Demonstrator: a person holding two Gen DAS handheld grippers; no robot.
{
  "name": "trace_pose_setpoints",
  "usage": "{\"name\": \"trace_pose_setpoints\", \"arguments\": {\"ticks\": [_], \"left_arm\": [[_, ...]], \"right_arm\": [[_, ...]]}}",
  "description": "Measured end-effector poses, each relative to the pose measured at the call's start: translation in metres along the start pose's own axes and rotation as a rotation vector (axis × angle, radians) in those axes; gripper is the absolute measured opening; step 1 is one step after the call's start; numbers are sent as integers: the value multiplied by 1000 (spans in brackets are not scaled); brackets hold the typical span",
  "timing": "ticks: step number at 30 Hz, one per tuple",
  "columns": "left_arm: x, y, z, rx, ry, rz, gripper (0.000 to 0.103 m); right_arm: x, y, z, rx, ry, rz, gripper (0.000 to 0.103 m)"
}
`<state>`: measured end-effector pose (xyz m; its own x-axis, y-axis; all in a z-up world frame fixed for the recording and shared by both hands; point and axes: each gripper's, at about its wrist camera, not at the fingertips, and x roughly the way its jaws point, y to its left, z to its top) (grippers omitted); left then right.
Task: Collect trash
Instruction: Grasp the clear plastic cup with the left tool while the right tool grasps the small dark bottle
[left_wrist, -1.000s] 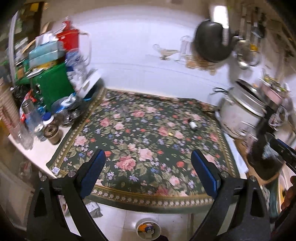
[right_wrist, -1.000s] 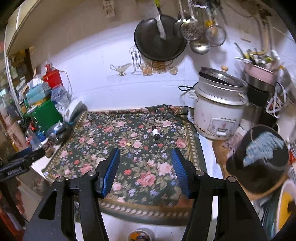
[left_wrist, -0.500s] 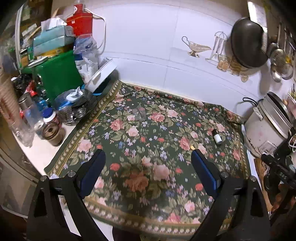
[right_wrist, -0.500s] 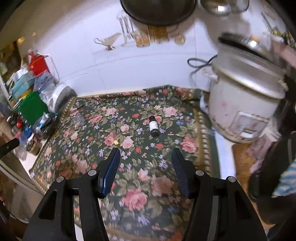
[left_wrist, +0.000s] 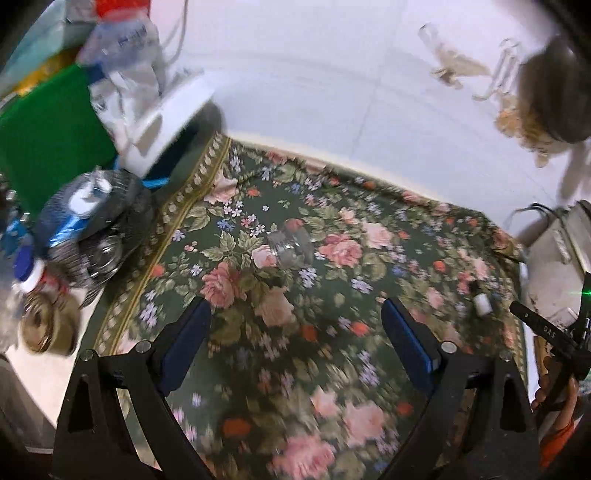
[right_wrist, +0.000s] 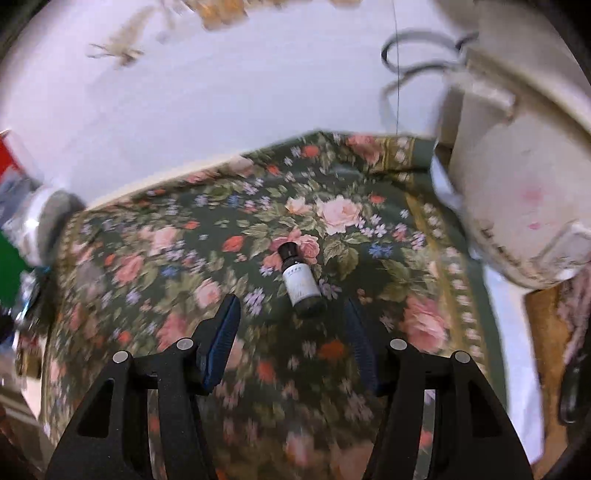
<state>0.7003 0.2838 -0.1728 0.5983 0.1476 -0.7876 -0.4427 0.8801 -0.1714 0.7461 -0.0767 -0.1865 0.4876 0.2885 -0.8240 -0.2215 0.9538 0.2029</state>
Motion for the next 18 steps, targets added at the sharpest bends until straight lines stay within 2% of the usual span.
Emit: {"name": "trace_pose_setpoints", "arguments": {"ticks": [5, 12, 16, 18], "left_arm": [[55, 9, 16, -15, 48, -16, 94], [115, 17, 34, -38, 80, -23, 93], [143, 16, 40, -29, 88, -5, 90], [155, 16, 40, -28, 102, 1, 83]], "right_arm": [[44, 5, 4, -15, 66, -51, 32], [53, 12, -2, -48, 69, -85, 26], [45, 13, -9, -42, 62, -79, 26], [46, 14, -12, -29, 67, -64, 26]]}}
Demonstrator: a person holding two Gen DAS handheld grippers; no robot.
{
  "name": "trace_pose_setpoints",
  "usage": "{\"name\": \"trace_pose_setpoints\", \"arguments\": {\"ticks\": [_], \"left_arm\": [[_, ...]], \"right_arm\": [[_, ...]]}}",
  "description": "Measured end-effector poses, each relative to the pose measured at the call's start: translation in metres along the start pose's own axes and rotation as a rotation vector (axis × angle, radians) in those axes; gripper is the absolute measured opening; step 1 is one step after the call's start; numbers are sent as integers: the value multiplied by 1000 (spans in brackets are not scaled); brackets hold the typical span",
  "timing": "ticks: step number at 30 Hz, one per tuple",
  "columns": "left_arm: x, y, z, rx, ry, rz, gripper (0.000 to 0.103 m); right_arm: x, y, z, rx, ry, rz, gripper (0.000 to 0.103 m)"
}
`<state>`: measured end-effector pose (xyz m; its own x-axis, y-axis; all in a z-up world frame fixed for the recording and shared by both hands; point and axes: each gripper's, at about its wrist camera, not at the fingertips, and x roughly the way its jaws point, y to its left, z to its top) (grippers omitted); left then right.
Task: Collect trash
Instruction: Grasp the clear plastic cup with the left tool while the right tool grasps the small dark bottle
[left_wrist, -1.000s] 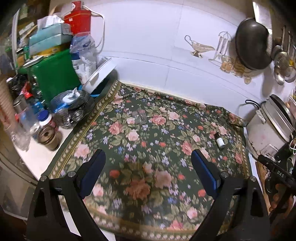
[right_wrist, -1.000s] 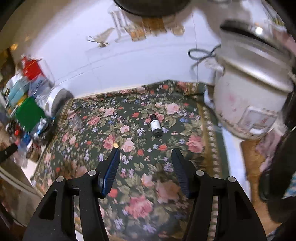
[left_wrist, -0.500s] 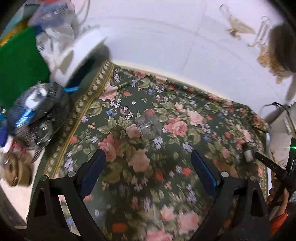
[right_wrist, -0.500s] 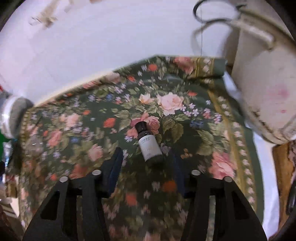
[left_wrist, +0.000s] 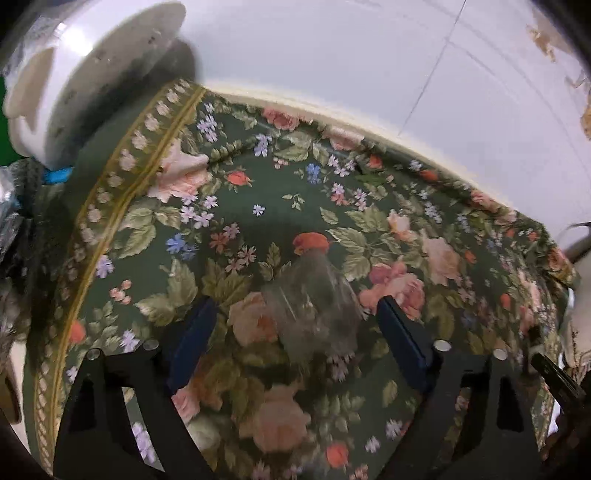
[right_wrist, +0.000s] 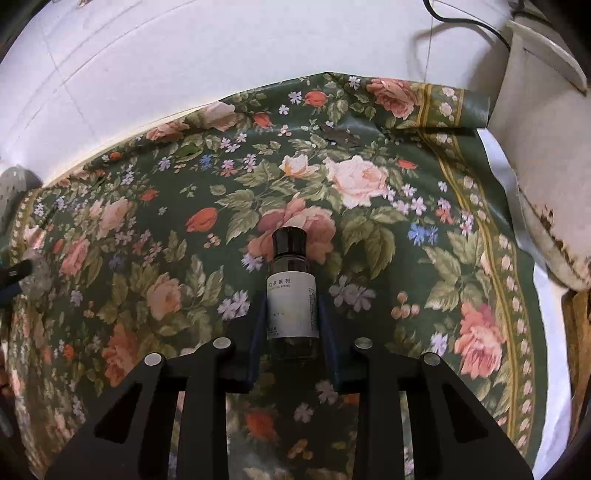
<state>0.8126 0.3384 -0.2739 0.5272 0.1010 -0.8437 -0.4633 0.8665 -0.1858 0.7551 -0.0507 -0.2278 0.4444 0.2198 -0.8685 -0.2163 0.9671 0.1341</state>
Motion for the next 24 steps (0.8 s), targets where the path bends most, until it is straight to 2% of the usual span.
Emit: {"name": "trace_pose_setpoints", "arguments": {"ticks": [2, 4, 5, 8, 13, 21, 24], "left_arm": [[12, -1, -1, 1, 26, -5, 73], [15, -5, -4, 16, 12, 9, 67], [14, -8, -5, 35, 3, 9, 55], [9, -14, -10, 51, -7, 0, 55], [-21, -30, -22, 86, -49, -4, 55], [-117, -71, -65, 132, -159, -22, 55], [-156, -85, -91, 132, -220, 2, 55]], "right_arm": [[-6, 0, -5, 19, 2, 22, 26], [-13, -1, -10, 32, -1, 39, 26], [-16, -1, -11, 34, -5, 44, 26], [-28, 1, -15, 28, -20, 59, 26], [-51, 4, -19, 9, -52, 95, 26], [-122, -11, -37, -46, -148, 174, 26], [-151, -19, -49, -84, -182, 194, 26]]}}
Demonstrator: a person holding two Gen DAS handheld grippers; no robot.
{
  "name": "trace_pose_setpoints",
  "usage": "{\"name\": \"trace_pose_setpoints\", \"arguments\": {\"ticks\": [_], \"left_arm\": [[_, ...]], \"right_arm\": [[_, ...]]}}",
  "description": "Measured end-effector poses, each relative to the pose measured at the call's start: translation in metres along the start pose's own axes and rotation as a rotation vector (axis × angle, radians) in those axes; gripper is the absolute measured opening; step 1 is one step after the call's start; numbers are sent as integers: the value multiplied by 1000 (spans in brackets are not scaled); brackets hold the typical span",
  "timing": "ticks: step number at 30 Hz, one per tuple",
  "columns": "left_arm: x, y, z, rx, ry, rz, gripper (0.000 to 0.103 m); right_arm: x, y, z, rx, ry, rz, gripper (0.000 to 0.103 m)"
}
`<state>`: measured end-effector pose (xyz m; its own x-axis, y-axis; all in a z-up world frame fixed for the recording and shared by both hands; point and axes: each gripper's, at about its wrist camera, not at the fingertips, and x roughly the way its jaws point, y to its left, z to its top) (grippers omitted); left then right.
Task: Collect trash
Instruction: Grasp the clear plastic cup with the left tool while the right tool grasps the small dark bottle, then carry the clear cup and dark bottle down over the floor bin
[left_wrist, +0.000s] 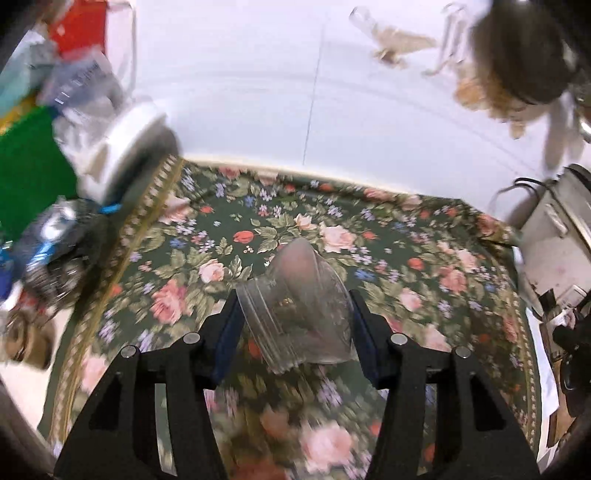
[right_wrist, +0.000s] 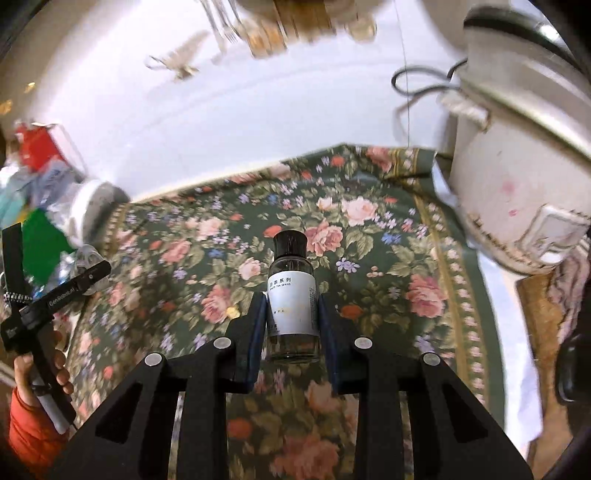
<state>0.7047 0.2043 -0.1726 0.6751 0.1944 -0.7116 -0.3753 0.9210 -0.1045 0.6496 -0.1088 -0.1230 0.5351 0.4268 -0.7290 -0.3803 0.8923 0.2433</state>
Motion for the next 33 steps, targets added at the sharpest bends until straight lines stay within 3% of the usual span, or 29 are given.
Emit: {"name": "trace_pose_setpoints", "arguments": {"ticks": [8, 17, 26, 33], "left_arm": [[-104, -33, -46, -59, -71, -28, 55], [-186, -49, -93, -13, -106, -82, 55], [-230, -14, -160, 70, -72, -167, 55], [-276, 22, -224, 161, -31, -216, 55]], "right_arm": [[-75, 3, -23, -86, -65, 74, 26], [-141, 24, -63, -95, -133, 117, 26], [-184, 68, -136, -42, -163, 58, 26], [-203, 113, -217, 37, -132, 37, 26]]}}
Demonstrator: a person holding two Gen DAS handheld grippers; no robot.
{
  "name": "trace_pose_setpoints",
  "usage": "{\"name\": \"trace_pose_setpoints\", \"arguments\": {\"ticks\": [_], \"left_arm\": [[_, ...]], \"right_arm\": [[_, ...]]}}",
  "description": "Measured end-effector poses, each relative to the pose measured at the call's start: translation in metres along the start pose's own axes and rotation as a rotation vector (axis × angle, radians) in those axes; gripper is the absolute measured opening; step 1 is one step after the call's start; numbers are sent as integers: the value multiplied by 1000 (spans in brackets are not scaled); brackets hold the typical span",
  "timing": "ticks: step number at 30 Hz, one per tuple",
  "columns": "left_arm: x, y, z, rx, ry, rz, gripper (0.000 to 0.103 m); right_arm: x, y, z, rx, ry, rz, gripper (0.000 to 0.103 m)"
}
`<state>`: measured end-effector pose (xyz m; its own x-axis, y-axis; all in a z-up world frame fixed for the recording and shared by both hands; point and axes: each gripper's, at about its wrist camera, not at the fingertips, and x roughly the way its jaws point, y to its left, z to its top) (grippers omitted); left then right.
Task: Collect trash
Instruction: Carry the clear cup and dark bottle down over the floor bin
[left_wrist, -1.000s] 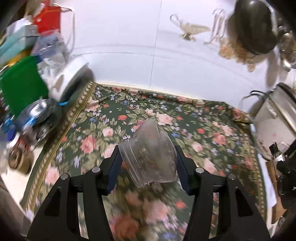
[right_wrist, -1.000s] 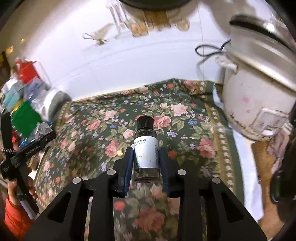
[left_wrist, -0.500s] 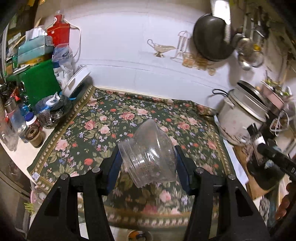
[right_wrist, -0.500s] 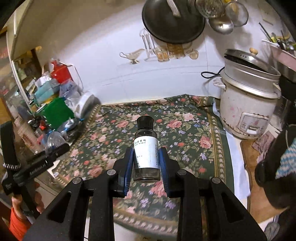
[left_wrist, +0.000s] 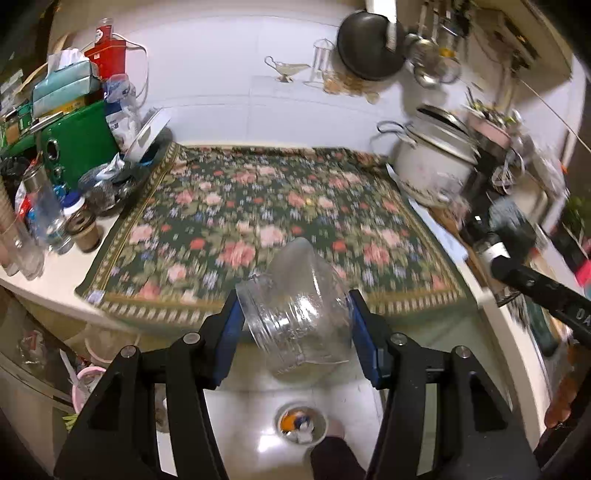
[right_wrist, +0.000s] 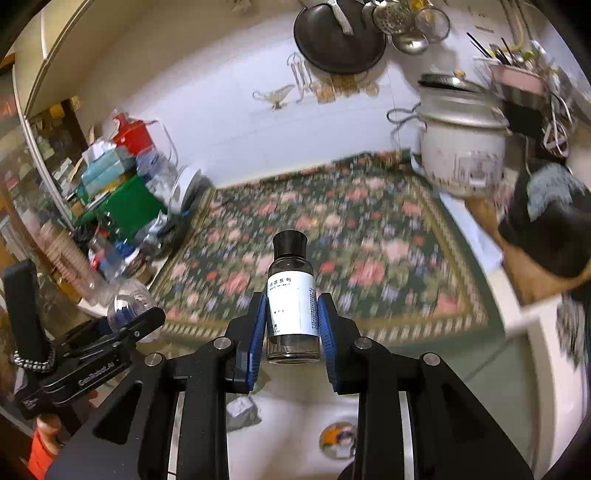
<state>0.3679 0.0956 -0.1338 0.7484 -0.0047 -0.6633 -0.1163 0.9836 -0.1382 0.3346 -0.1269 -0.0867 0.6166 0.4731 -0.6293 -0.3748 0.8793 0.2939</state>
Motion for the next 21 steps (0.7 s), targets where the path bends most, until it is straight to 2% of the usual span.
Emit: {"name": "trace_pose_setpoints", "arguments": {"ticks": [6, 12, 17, 21], "left_arm": [[-31, 7, -47, 36, 83, -48, 55], [-37, 11, -74, 22, 152, -99, 55], [-21, 9, -98, 17, 211, -133, 55], [9, 6, -121, 18, 280, -163, 55]], "right_arm": [[-18, 24, -44, 40, 60, -39, 26], [-27, 36, -71, 42, 138, -84, 26], [-20, 32, -95, 65, 203, -112, 26], [-3, 21, -116, 88, 255, -139, 26]]}}
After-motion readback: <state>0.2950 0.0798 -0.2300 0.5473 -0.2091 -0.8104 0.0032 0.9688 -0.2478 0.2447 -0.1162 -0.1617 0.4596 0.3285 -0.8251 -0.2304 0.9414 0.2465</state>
